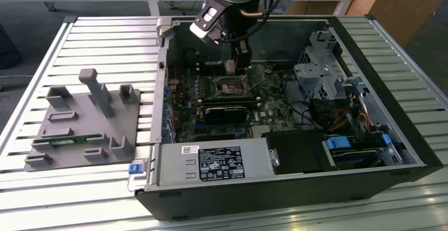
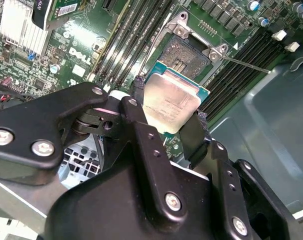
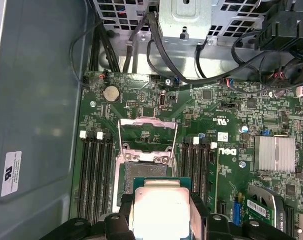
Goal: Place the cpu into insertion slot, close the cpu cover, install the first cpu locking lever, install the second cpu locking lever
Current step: 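Place the cpu into insertion slot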
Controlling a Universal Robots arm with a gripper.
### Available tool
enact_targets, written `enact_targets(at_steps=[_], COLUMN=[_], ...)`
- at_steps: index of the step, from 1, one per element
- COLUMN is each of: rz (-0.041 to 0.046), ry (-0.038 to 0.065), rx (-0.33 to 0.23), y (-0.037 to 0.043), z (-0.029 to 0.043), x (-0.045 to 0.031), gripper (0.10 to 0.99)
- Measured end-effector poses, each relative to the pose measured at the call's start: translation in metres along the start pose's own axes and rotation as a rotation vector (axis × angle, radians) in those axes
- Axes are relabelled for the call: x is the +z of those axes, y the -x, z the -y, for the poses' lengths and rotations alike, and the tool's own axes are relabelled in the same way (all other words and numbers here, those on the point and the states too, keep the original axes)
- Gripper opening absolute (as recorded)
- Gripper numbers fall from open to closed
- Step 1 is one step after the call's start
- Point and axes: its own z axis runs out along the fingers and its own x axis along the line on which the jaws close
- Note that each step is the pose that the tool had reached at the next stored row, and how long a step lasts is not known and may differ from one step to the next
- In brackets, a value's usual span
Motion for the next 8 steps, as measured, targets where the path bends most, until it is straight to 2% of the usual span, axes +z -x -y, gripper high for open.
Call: enact_targets(at_steps=[8], rz=[0.0011], ry=[0.000], rx=[0.000], y=[0.0001], z=[0.0004], x=[0.0043], gripper=[0.533])
